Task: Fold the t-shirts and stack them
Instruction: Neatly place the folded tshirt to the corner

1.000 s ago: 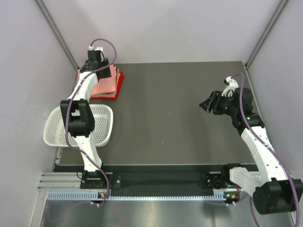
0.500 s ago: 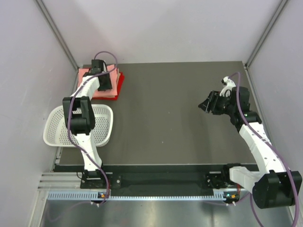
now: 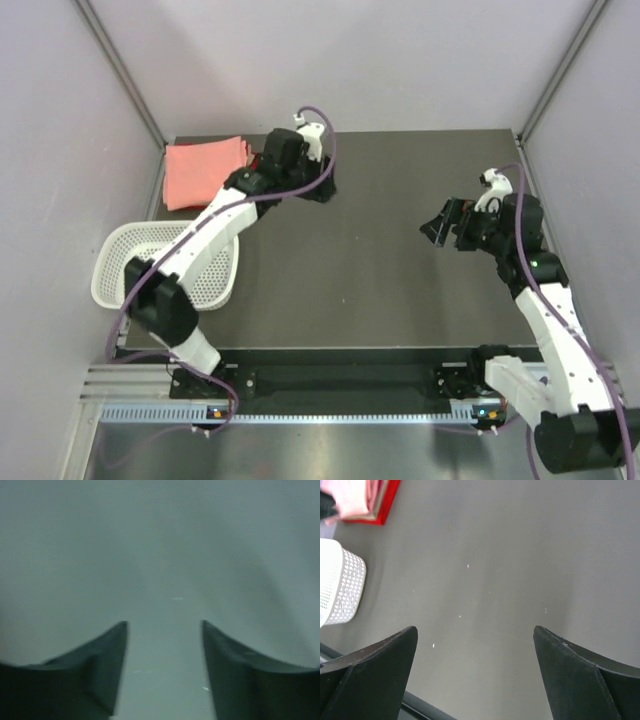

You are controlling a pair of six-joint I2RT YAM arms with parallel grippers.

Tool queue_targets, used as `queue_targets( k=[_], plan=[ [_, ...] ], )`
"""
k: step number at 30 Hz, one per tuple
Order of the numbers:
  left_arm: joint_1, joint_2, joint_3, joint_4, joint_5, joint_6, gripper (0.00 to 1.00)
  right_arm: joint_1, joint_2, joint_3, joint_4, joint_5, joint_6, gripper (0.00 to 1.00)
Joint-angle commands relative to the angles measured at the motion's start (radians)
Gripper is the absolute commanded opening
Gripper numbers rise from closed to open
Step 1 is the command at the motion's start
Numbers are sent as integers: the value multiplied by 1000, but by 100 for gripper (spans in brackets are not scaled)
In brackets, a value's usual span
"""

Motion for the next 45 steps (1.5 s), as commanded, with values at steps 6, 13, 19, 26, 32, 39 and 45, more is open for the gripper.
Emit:
queue_targets(
  k=[6,13,19,26,32,39,45],
  plan=[
    [-70,-316,-295,249,335,-145,99,2,-144,51,-94,90,76,100],
    [-70,-493,-445,317,310,-182,99,2,-201,25,-74,66,118,100],
    [-70,-579,-513,325,261,-176,99,2,-265,29,-71,86,107,100],
    [-70,-611,-536,357,277,-208,99,2,-279,6,-82,84,105,100],
    [-70,-620,-539,364,300,-216,99,3,-295,-8,-85,89,102,100],
    [-70,-625,-554,384,320,-230,99,2,-298,-3,-88,89,99,100],
    [-70,-628,-554,383,322,-236,99,2,-307,-3,-83,81,101,100]
  ],
)
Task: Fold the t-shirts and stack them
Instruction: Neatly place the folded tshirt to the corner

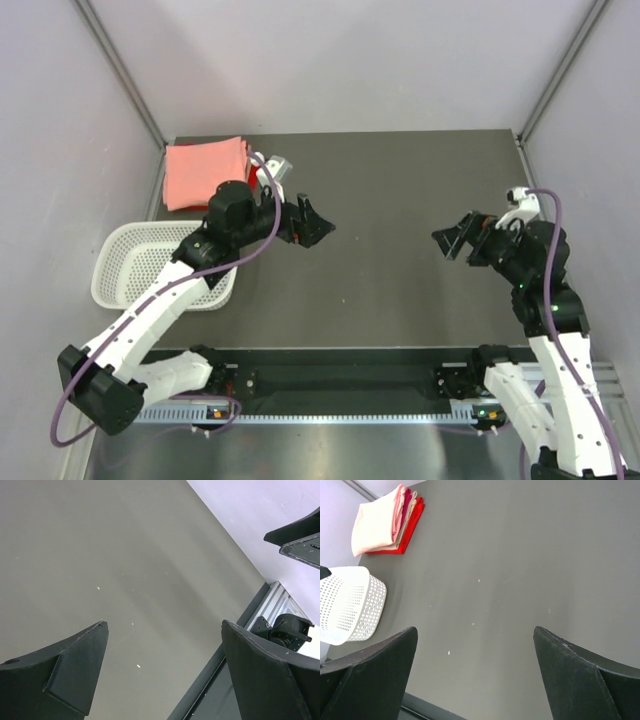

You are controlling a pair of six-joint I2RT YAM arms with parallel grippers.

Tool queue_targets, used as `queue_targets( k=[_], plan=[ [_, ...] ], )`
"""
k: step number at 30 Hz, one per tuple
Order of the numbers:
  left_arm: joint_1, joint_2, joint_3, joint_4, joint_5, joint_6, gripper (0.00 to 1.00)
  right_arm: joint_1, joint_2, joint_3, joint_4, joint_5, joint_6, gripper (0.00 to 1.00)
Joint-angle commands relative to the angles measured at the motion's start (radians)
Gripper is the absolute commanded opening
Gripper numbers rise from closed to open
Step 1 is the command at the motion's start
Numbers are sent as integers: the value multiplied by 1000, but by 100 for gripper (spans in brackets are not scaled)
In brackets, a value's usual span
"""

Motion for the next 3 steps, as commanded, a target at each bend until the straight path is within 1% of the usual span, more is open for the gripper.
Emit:
queue_targets(
  k=[1,3],
  plan=[
    [1,-34,-3,68,18,-5,99,1,-22,12,13,3,5,100],
    [1,-38,-5,69,13,-4,99,2,-25,11,17,3,7,100]
  ],
)
